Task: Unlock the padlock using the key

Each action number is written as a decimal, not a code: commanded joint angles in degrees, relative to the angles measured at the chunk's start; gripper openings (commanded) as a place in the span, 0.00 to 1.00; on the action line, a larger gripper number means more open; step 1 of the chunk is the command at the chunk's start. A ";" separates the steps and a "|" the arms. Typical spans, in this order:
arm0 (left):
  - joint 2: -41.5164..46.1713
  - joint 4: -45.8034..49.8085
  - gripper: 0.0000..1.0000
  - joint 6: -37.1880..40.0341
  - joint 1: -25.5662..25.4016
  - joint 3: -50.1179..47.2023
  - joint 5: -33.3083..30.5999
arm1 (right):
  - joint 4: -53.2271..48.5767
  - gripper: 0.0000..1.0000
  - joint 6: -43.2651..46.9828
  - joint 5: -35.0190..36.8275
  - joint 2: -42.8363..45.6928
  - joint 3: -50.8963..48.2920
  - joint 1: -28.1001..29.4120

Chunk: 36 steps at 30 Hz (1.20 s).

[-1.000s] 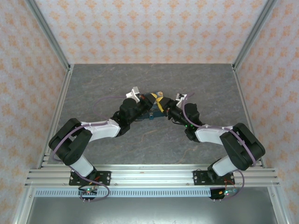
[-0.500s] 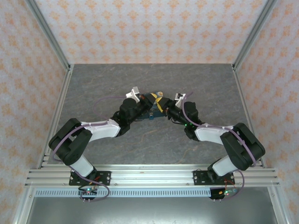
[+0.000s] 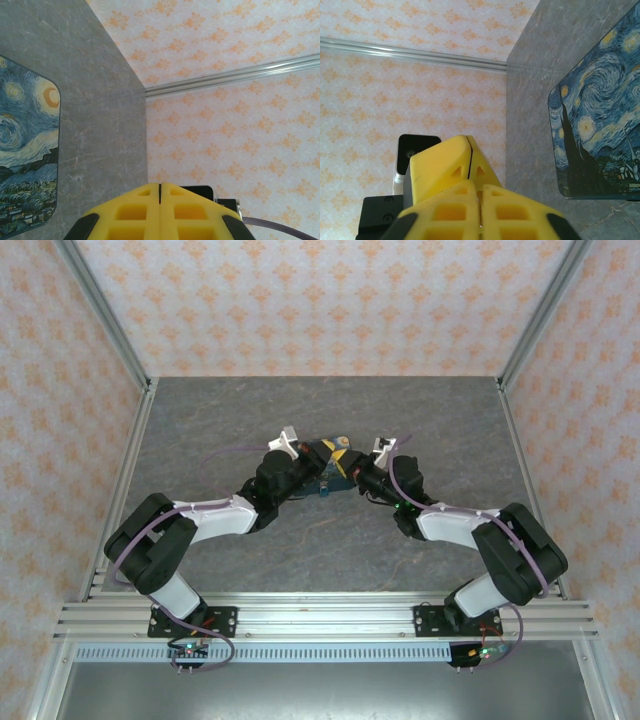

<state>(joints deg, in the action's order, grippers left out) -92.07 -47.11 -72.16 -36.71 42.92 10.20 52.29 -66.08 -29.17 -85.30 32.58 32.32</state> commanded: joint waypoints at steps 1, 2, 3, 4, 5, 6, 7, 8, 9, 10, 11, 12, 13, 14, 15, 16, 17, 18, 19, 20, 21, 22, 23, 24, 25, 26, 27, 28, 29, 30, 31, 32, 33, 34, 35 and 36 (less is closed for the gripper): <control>1.46 -1.74 0.00 0.67 -0.38 0.73 0.21 | 0.85 0.00 0.50 -0.71 0.11 -0.98 -0.15; 1.46 -1.75 0.00 0.64 -0.38 0.69 0.17 | 1.02 0.00 0.30 -0.80 0.16 -1.10 -0.22; 1.46 -1.75 0.00 0.63 -0.38 0.72 0.19 | 1.38 0.00 0.21 -0.80 0.14 -1.32 -0.23; 1.46 -1.84 0.00 0.62 -0.38 0.59 0.17 | 1.72 0.00 0.19 -0.89 0.19 -1.46 -0.28; 1.54 -1.77 0.00 0.63 -0.37 0.63 0.23 | 1.87 0.00 0.11 -0.89 0.23 -1.63 -0.38; 1.55 -1.79 0.00 0.62 -0.36 0.63 0.27 | 2.23 0.00 0.09 -0.89 0.25 -1.85 -0.46; 1.62 -1.84 0.00 0.70 -0.38 0.58 0.38 | 2.62 0.00 0.23 -0.93 0.31 -2.18 -0.56; 1.70 -1.76 0.00 0.71 -0.38 0.53 0.37 | 2.87 0.00 0.20 -0.98 0.50 -2.46 -0.68; 1.87 -1.45 0.00 0.71 -0.38 0.46 0.29 | 3.00 0.00 0.25 -0.91 0.70 -2.91 -0.89; 2.26 -0.75 0.01 0.75 -0.38 0.38 0.10 | 3.33 0.00 0.41 -0.98 0.98 -3.40 -1.08; 2.71 -0.02 0.09 0.87 -0.38 0.25 -0.28 | 3.37 0.00 0.54 -1.19 1.29 -3.77 -1.32; 3.31 0.72 0.19 1.09 -0.38 -0.02 -0.75 | 3.41 0.00 0.64 -1.48 1.58 -4.23 -1.56; 4.00 1.30 0.29 1.36 -0.30 -0.40 -1.24 | 3.42 0.00 0.70 -1.72 2.00 -4.67 -1.86; 4.70 1.77 0.38 1.61 -0.27 -0.74 -1.53 | 3.34 0.00 0.78 -1.98 2.38 -5.02 -2.06; 5.49 2.46 0.49 1.82 -0.05 -1.05 -1.73 | 3.16 0.00 0.87 -2.28 2.83 -5.36 -2.33; 6.50 3.25 0.57 2.08 0.13 -1.49 -1.93 | 2.82 0.00 1.08 -2.46 3.39 -5.60 -2.52; 7.28 3.85 0.64 2.32 0.30 -1.90 -2.10 | 2.39 0.00 1.26 -2.71 3.88 -5.85 -2.63; 8.37 4.79 0.70 2.59 0.63 -2.36 -2.26 | 1.80 0.00 1.50 -2.89 4.42 -6.03 -2.71; 9.51 5.95 0.72 2.90 0.91 -2.83 -2.15 | 0.93 0.00 1.83 -3.06 4.98 -6.12 -2.86; 10.50 7.03 0.74 3.28 1.27 -3.24 -2.08 | 0.45 0.00 2.05 -3.21 5.35 -6.21 -2.95; 11.86 8.27 0.75 3.87 1.46 -3.81 -2.02 | -0.02 0.00 2.31 -3.39 5.72 -6.22 -3.05; 13.19 9.43 0.75 4.49 1.79 -4.49 -2.15 | -0.59 0.00 2.48 -3.60 6.02 -6.21 -3.06; 14.17 10.47 0.75 5.09 1.87 -4.89 -2.34 | -0.86 0.00 2.62 -3.69 6.15 -6.21 -3.20; 15.27 11.40 0.75 5.59 2.07 -5.31 -2.40 | -0.80 0.00 2.64 -3.94 6.19 -6.21 -3.22; 16.10 11.96 0.75 5.95 2.23 -5.71 -2.26 | -0.50 0.00 2.58 -4.28 6.15 -6.10 -3.22; 16.77 12.53 0.75 6.13 2.38 -5.97 -1.99 | -0.27 0.00 2.54 -4.53 6.11 -6.06 -3.25; 17.49 13.37 0.75 6.40 2.49 -6.17 -1.78 | -0.19 0.00 2.49 -4.73 5.94 -6.03 -3.22; 18.01 14.49 0.75 6.63 2.64 -6.28 -1.52 | 0.00 0.00 2.67 -5.05 6.00 -5.95 -3.22; 18.32 15.11 0.75 6.89 2.77 -6.34 -1.14 | 0.28 0.00 2.79 -5.31 6.08 -5.95 -3.22; 18.87 15.76 0.76 7.13 2.83 -6.51 -0.82 | 0.67 0.00 2.99 -5.54 6.18 -6.10 -3.22; 19.27 16.87 0.76 7.39 2.87 -6.62 -0.62 | 0.55 0.00 2.98 -5.51 6.28 -6.20 -3.23; 19.65 18.16 0.76 7.66 2.87 -6.62 -0.42 | 0.34 0.00 3.06 -5.42 6.45 -6.36 -3.27; 19.95 19.43 0.76 8.05 2.87 -6.53 -0.09 | 0.25 0.00 3.07 -5.35 6.53 -6.47 -3.31; 20.04 19.82 0.76 8.26 2.87 -6.63 0.39 | 0.10 0.00 3.07 -5.16 6.60 -6.56 -3.31; 19.93 19.92 0.75 8.02 2.85 -6.78 0.93 | 0.00 0.00 2.94 -5.03 6.69 -6.65 -3.31; 19.70 19.89 0.75 7.65 2.87 -6.83 1.69 | 0.00 0.00 2.70 -4.87 6.69 -6.73 -3.28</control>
<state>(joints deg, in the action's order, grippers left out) -73.17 -30.20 -66.04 -34.37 36.91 10.24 51.33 -64.40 -33.47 -80.34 26.55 29.41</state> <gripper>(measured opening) 0.749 0.043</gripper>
